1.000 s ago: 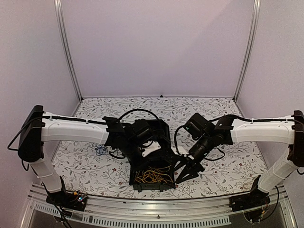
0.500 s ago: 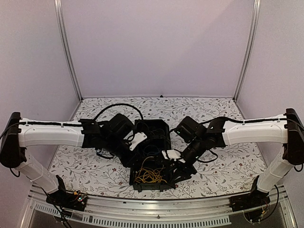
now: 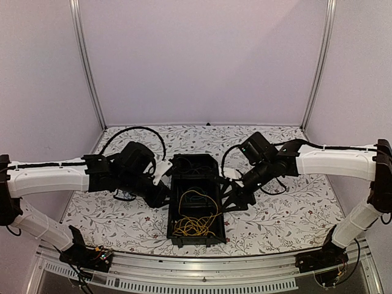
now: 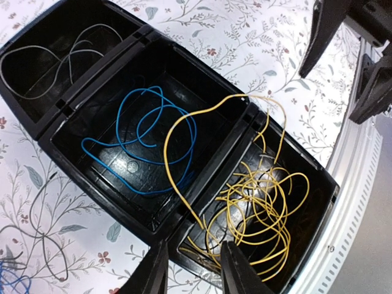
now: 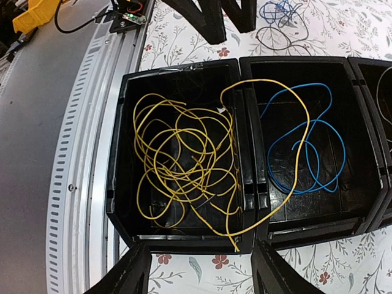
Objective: Untangle the cables
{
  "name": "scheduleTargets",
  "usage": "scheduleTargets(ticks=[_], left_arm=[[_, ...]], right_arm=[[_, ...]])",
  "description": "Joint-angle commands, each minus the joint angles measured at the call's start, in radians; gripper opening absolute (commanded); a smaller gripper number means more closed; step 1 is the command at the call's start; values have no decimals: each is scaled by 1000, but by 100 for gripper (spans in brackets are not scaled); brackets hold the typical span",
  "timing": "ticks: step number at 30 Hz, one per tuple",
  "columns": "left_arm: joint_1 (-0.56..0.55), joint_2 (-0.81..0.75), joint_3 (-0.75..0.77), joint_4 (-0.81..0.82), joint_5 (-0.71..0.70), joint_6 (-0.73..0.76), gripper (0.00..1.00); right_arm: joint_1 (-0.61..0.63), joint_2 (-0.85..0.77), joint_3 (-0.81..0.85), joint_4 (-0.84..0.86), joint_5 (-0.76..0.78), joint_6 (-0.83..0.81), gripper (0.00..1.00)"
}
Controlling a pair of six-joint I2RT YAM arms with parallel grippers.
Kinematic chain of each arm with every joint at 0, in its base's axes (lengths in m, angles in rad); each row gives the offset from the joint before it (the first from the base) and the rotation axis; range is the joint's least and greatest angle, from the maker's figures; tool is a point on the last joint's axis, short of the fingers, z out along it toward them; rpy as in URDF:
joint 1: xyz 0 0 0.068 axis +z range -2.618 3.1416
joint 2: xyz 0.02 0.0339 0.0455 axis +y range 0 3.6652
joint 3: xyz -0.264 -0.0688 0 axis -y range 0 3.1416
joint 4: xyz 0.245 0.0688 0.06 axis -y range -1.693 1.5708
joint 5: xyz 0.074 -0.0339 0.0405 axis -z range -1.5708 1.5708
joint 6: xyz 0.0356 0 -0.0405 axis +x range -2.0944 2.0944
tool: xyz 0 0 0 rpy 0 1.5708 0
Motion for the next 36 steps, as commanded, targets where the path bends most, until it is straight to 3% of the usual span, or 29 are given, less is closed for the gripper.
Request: scheduleTargets(ticks=[1, 10, 14, 18, 20, 25, 28, 31, 36], left_arm=[[12, -56, -23, 36, -44, -33, 33], [17, -155, -68, 54, -104, -67, 34], [17, -173, -80, 61, -111, -70, 34], [18, -171, -86, 72, -114, -69, 34], [19, -169, -90, 78, -115, -67, 34], [23, -173, -102, 85, -130, -68, 34], [37, -182, -118, 86, -154, -82, 34], [63, -194, -121, 65, -239, -124, 35], [141, -224, -110, -37, -358, -276, 45]], right_arm=[[4, 77, 31, 42, 65, 83, 61], [-24, 230, 122, 19, -36, 164, 58], [-36, 253, 135, 21, -60, 179, 39], [-37, 251, 123, 35, -56, 178, 7], [-36, 241, 112, 48, -50, 178, 0], [-17, 173, 84, 66, -79, 144, 0], [71, 165, 89, 40, -47, 99, 0], [135, 226, 113, 24, 17, 74, 0], [145, 358, 188, 20, 98, 132, 0]])
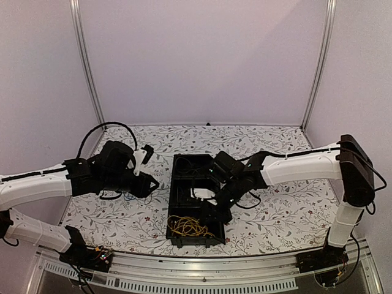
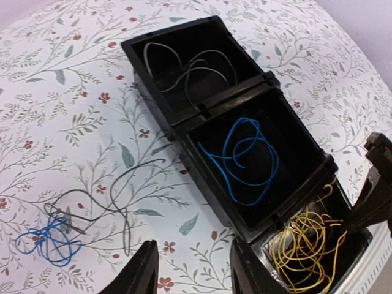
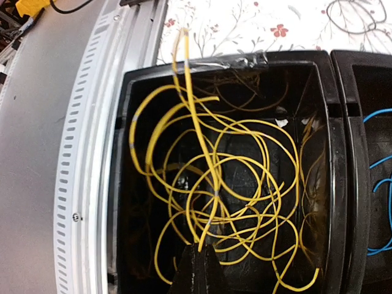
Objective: Untangle the cables
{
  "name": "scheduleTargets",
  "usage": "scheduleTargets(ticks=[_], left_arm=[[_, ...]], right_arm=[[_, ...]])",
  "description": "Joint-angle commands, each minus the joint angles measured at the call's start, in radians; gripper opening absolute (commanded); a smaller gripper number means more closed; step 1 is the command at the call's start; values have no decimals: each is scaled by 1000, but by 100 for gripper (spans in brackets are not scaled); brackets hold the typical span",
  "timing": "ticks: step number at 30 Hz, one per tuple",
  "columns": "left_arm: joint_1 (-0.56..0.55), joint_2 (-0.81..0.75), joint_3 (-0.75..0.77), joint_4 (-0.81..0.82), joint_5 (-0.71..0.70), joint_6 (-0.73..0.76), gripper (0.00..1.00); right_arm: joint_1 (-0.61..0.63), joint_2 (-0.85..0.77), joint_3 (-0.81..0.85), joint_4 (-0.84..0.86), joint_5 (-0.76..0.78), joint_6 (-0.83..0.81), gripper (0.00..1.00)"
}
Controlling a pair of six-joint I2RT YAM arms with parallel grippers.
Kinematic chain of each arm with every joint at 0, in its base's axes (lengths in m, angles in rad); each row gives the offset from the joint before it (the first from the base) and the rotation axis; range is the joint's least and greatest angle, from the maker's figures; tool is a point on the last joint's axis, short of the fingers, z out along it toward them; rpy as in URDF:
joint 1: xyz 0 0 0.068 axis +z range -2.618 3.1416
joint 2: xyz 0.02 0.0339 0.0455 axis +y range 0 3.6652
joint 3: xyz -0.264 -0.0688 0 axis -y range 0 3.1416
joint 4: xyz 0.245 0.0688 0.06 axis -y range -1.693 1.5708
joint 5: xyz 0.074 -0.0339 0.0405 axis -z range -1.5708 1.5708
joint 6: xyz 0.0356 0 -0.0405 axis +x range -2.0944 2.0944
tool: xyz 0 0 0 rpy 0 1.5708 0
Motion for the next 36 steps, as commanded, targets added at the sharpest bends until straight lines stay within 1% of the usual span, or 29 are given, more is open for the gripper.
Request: scheduleTargets(ticks=[1, 5, 8, 9, 14, 17, 21, 27, 29, 31, 33, 34, 36], left_arm=[[82, -46, 1, -78, -116, -149, 46], [155, -62, -38, -71, -57, -227, 48], [193, -40, -65, -43, -2, -252, 47], [200, -26, -69, -43, 2, -259, 46], [230, 33, -88, -29, 26, -287, 45], [256, 62, -97, -4, 28, -300, 44], [305, 109, -100, 70, 86, -320, 42], [329, 235, -51, 124, 147, -335, 41], [337, 280, -30, 126, 146, -347, 38], [348, 315, -12, 131, 150, -354, 31], [352, 335, -4, 159, 141, -360, 27], [356, 344, -1, 173, 134, -363, 22], [362, 355, 5, 196, 120, -366, 8]], right_arm=[[-10, 109, 66, -9, 111, 28, 0], [-1, 154, 94, -5, 180, 38, 0], [2, 155, 90, -11, 176, 35, 0], [4, 146, 86, -15, 166, 33, 2], [3, 65, 68, -55, 142, -7, 22], [4, 2, 63, -83, 144, -32, 28], [4, -62, 63, -116, 149, -49, 32], [4, -122, 46, -129, 130, -58, 34], [4, -134, 39, -128, 138, -62, 34], [4, -146, 35, -126, 140, -65, 35], [4, -156, 26, -117, 140, -65, 35], [4, -160, 24, -115, 139, -66, 35], [4, -165, 24, -113, 139, -68, 35]])
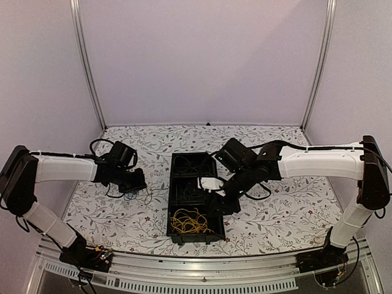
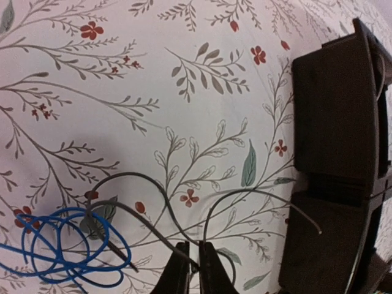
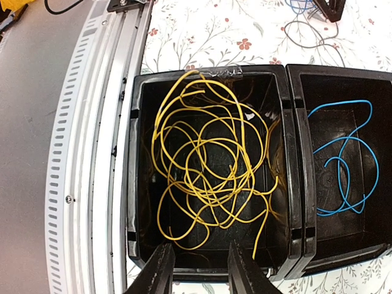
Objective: Untangle the cables
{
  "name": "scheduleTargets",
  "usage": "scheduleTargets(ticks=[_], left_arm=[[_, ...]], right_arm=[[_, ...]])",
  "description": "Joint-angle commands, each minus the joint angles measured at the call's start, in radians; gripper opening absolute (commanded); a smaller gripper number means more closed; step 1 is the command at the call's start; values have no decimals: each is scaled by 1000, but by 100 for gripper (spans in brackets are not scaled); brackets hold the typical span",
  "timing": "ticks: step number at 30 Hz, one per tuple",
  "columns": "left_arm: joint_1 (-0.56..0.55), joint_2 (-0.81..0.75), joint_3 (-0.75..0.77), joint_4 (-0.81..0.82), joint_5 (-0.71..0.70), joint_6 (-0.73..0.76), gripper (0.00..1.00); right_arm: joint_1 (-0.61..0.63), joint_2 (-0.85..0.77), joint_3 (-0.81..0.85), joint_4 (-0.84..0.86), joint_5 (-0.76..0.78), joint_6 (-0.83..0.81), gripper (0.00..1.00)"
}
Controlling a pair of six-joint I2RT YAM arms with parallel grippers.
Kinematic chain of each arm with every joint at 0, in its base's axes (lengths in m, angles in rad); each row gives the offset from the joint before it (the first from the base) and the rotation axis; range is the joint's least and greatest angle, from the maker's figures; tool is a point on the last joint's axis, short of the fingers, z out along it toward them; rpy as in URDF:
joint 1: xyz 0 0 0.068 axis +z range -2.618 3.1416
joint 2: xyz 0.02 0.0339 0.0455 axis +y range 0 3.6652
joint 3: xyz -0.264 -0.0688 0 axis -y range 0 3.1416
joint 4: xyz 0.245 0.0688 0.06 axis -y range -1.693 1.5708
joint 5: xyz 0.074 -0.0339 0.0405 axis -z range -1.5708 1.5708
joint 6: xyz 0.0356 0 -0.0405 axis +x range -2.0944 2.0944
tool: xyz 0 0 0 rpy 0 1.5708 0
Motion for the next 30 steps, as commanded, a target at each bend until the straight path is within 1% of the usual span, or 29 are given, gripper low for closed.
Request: scheduleTargets(ticks=[1, 5, 7, 11, 15, 20, 24, 28, 30], left_arm=[[24, 20, 38, 86, -16, -13, 1], [30, -20, 74, 75, 2, 21, 0], [27, -87, 119, 60, 43, 55, 0], [24, -280, 242, -28, 23, 105, 0], [20, -388, 390, -85, 51, 183, 0], [20, -379, 584, -173, 76, 241, 0], [18, -331, 686, -220, 99, 279, 0], [16, -315, 689, -217, 114, 291, 0], [16, -321, 675, -210, 118, 284, 0]], right_arm=[[2, -48, -9, -2, -2, -15, 35], [2, -49, 3, -3, 6, -27, 35], [1, -48, 20, -7, 7, -32, 35], [-10, -40, 69, -10, -12, -38, 36], [-56, -12, 176, -13, -26, -39, 39], [-144, 37, 359, 15, -13, -41, 44], [-168, 81, 514, 99, 58, -19, 54], [-168, 162, 664, 160, 36, -20, 61], [-168, 217, 708, 200, -9, 21, 65]])
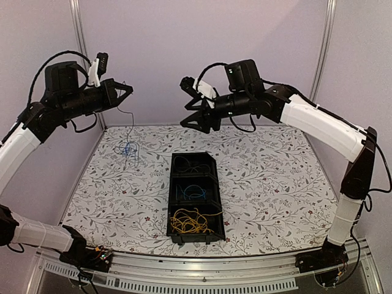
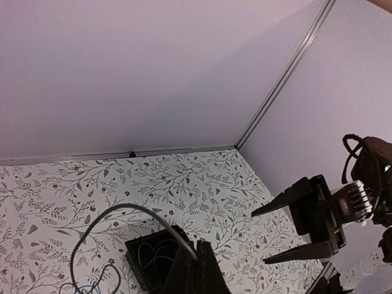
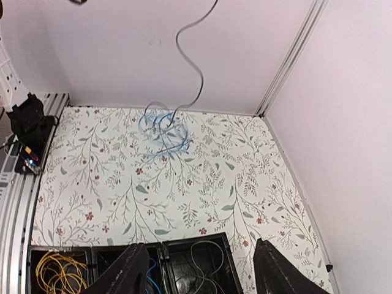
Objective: Untangle the cables
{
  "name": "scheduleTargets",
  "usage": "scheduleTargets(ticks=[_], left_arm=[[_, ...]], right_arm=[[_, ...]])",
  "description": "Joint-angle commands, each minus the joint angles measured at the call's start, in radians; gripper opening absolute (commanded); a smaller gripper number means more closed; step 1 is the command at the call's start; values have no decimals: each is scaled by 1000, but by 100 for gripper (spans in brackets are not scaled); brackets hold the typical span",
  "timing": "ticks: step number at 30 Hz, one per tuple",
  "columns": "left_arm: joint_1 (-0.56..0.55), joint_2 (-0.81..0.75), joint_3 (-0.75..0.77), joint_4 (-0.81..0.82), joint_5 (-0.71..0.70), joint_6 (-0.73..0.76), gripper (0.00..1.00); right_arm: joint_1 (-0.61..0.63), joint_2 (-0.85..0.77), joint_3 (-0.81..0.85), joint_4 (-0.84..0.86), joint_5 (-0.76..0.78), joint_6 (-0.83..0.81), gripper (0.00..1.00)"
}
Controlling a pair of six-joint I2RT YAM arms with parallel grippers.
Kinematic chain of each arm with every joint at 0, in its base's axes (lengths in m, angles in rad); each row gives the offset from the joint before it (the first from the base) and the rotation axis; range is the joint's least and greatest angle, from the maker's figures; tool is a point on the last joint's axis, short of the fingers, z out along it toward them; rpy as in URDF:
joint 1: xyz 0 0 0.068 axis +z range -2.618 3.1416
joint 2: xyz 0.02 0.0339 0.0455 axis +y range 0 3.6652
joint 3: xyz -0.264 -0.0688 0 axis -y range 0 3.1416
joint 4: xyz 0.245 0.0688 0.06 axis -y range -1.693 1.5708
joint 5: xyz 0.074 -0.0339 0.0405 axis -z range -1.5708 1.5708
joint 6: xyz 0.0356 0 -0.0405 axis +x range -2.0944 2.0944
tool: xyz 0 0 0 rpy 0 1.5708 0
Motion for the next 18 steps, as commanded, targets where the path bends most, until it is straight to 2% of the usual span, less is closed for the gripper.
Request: scheduleTargets(ticks=[1, 7, 12, 15, 18], left_arm=[[-1, -2, -21, -36, 29, 23, 0], [-8, -44, -61, -20, 49, -10, 0], [-17, -59, -69, 8, 109, -54, 0], [-36, -51, -36, 13, 136, -61, 0], [-50, -25, 41, 0, 173, -54, 0]], right_arm=[[10, 103, 99, 112, -79, 72, 68], [21, 259, 210, 225, -254, 242, 81], [51, 397, 315, 293, -330, 324, 90], [65, 466, 367, 351, -307, 375, 87], [65, 550, 396, 444, -243, 460, 71]])
